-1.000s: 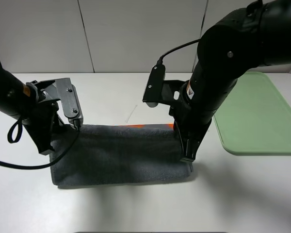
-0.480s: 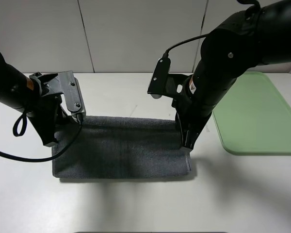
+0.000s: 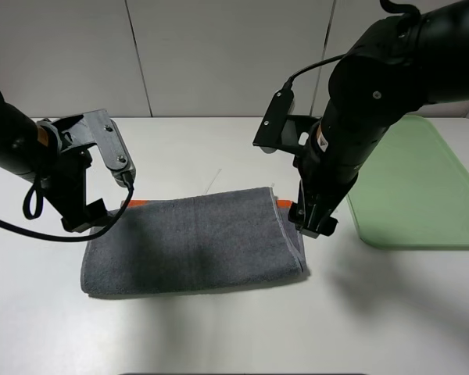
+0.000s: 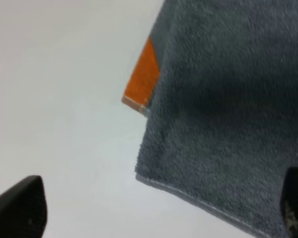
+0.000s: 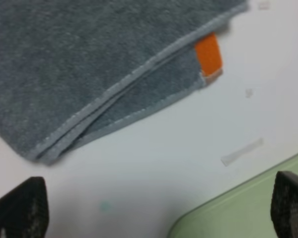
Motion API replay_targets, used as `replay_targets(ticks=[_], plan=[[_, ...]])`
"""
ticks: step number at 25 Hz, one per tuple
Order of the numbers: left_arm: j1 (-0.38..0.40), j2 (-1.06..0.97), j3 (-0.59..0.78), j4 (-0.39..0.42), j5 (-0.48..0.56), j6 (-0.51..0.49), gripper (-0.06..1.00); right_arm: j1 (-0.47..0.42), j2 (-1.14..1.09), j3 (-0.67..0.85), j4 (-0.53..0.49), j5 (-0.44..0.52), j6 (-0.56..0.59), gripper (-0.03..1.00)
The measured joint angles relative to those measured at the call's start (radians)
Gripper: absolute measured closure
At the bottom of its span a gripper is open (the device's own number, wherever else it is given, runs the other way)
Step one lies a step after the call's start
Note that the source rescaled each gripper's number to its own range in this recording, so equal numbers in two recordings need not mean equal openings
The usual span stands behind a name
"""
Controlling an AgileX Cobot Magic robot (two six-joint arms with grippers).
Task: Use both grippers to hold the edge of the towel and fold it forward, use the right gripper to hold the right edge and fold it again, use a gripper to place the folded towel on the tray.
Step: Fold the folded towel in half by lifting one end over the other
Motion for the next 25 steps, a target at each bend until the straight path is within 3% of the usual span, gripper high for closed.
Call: replay_targets(ticks=[13, 21, 25], plan=[[0.000, 0.000, 0.001, 0.000, -0.040, -0.002, -0.05, -0.001, 0.000, 0.000, -0.002, -0.017, 0.004, -0.03], [0.000, -0.129, 0.003, 0.001, 0.092, -0.013, -0.05, -0.001, -0.021, 0.000, 0.055, -0.017, 0.007, -0.03], [0.000, -0.234, 0.003, 0.003, 0.193, -0.067, -0.05, -0.001, -0.034, 0.000, 0.119, -0.017, 0.007, -0.03]])
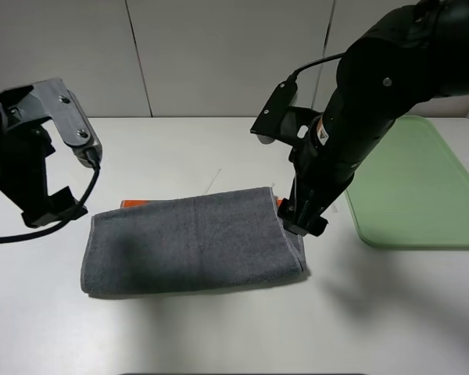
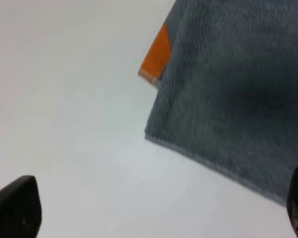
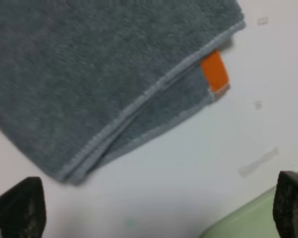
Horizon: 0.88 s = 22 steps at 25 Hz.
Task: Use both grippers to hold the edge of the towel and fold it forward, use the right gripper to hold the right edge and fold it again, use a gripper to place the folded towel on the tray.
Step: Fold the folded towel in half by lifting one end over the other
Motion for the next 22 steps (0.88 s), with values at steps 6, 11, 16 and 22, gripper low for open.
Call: replay_targets(ticks=[6, 11, 16, 22], plan=[[0.000, -0.179, 0.001, 0.000, 0.152, -0.132, -0.05, 0.000, -0.016, 0.000, 0.094, 0.004, 0.000, -0.03], [0.000, -0.354, 0.001, -0.030, 0.273, -0.277, -0.05, 0.000, -0.017, 0.000, 0.142, 0.017, 0.000, -0.03], [0.000, -0.563, 0.002, -0.100, 0.337, -0.386, -0.05, 0.000, -0.024, 0.000, 0.182, 0.024, 0.003, -0.03], [0.000, -0.789, 0.053, -0.104, 0.440, -0.566, -0.05, 0.000, -0.024, 0.000, 0.197, 0.024, 0.007, -0.03]])
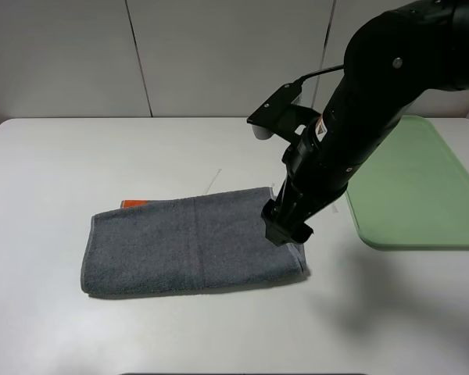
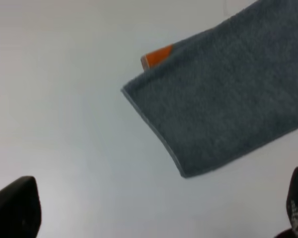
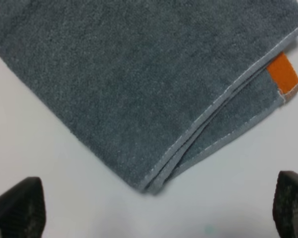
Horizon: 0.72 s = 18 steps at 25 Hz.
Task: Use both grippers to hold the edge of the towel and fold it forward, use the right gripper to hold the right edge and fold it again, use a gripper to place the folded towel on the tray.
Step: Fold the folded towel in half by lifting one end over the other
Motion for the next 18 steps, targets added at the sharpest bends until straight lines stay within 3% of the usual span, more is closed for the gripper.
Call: replay_targets(ticks=[5, 18], plan=[[0.000, -0.212, 0.042, -0.002, 0.020, -0.121, -0.05, 0.000, 0.000, 0.000, 0.008, 0.000, 0.012, -0.03], [0.000, -0.486, 0.136, 0.015, 0.035, -0.128, -0.05, 0.000, 0.000, 0.000, 0.011, -0.012, 0.015, -0.03]])
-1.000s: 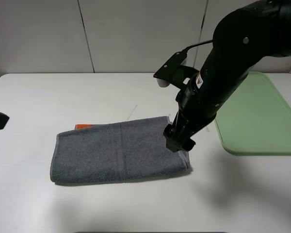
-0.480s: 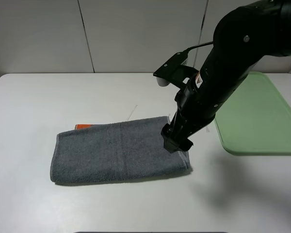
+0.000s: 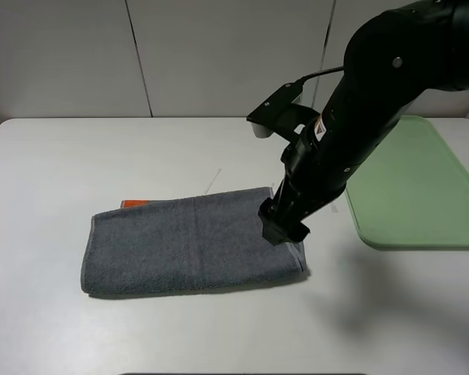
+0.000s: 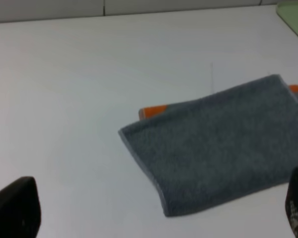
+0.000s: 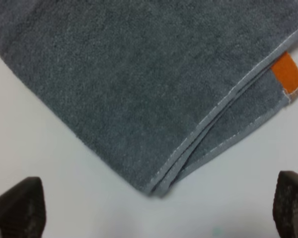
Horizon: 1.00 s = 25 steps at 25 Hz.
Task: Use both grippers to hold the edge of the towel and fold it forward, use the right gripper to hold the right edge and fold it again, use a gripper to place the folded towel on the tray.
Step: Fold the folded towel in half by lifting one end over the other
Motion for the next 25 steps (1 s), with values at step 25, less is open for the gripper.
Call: replay_targets(ticks=[25], plan=[[0.049, -0.003, 0.038, -0.059, 0.048, 0.075, 0.00, 0.000, 0.000, 0.000, 0.176, -0.066, 0.061, -0.03]])
